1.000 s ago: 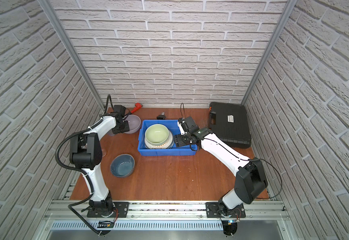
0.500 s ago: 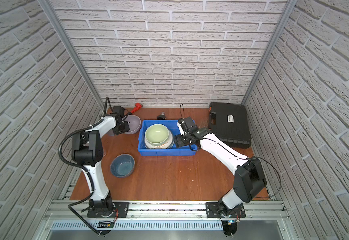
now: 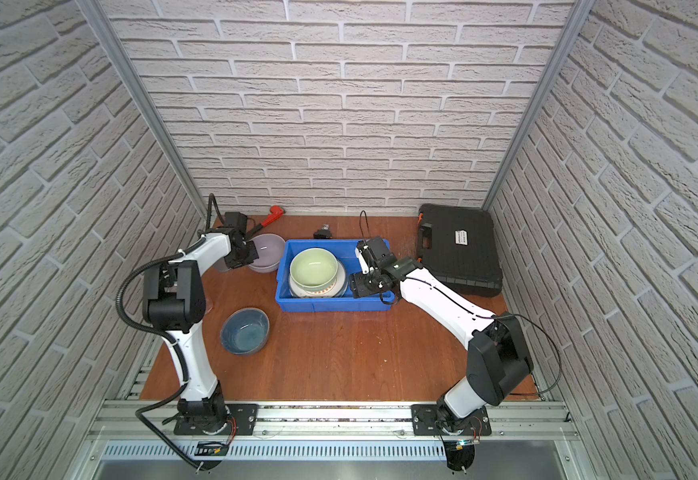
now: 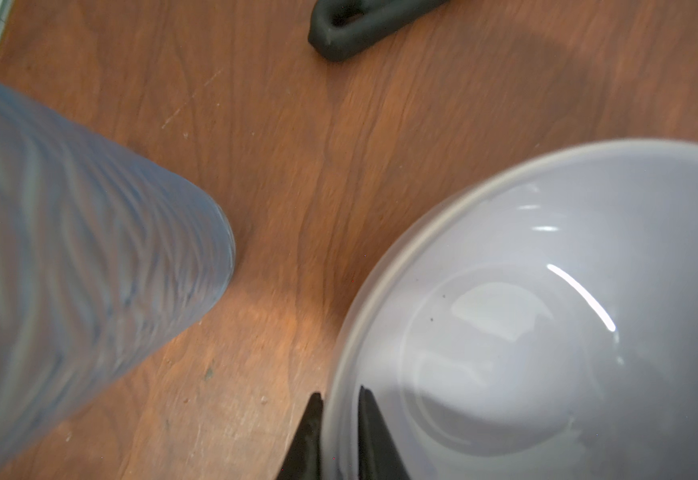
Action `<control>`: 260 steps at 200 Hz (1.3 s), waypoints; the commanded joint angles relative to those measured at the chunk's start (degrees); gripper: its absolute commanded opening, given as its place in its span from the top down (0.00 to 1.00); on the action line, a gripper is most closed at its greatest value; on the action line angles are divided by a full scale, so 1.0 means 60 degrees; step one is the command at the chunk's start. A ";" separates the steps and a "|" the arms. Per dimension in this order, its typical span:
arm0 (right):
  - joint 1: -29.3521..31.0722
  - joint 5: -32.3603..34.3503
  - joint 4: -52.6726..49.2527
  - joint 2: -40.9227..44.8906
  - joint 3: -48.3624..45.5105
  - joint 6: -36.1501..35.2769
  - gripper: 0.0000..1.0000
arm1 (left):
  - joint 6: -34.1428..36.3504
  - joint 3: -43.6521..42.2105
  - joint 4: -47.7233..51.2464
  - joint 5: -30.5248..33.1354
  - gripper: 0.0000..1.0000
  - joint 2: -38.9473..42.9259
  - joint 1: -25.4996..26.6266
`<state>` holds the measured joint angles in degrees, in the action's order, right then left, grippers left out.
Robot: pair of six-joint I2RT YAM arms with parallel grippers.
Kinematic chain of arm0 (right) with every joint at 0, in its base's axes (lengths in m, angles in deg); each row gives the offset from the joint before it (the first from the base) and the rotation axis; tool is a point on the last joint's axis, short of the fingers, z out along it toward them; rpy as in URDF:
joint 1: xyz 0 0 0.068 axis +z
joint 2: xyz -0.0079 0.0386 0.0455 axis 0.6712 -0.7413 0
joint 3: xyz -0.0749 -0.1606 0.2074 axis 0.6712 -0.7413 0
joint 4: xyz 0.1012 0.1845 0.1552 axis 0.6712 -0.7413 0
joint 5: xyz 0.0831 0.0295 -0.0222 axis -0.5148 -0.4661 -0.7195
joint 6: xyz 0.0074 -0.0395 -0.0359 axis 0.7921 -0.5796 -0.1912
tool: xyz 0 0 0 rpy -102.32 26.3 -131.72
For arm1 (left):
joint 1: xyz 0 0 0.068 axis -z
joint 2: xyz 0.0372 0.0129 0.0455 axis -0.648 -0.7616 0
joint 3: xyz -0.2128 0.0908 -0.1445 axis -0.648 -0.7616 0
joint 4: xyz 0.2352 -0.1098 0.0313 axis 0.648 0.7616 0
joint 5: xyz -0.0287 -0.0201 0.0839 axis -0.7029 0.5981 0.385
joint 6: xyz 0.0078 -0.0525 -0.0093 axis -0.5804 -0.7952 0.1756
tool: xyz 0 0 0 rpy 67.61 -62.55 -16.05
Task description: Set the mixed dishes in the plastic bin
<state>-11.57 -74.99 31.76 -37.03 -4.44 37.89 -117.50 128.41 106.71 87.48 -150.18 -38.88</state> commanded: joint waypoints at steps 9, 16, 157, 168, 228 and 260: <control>-0.0015 0.0090 0.0131 0.0357 -0.0248 0.0130 0.28 | 0.0046 -0.0335 0.0246 -0.0058 0.92 0.0144 -0.0063; -0.0015 0.0088 0.0137 0.0361 -0.0277 0.0145 0.28 | 0.0056 -0.0347 0.0238 -0.0059 0.94 0.0186 -0.0076; -0.0015 -0.0041 0.0163 0.0520 -0.0572 0.0204 0.28 | -0.0079 0.0152 0.0011 0.0057 1.00 0.0820 -0.0115; -0.0015 -0.0058 0.0171 0.0520 -0.0601 0.0226 0.29 | -0.0091 0.0206 0.0007 0.0071 1.00 0.0865 -0.0120; -0.0014 -0.0230 0.0333 0.0477 -0.0719 0.0291 0.29 | -0.0094 0.0556 0.0136 0.0021 1.00 0.1242 -0.0117; -0.0014 -0.0263 0.0376 0.0462 -0.0762 0.0292 0.29 | -0.0100 0.0616 0.0173 0.0050 1.00 0.1526 -0.0121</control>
<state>-11.57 -75.86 32.41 -35.52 -8.35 39.16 -117.80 128.74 110.27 87.81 -146.53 -39.16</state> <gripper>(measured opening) 0.711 0.108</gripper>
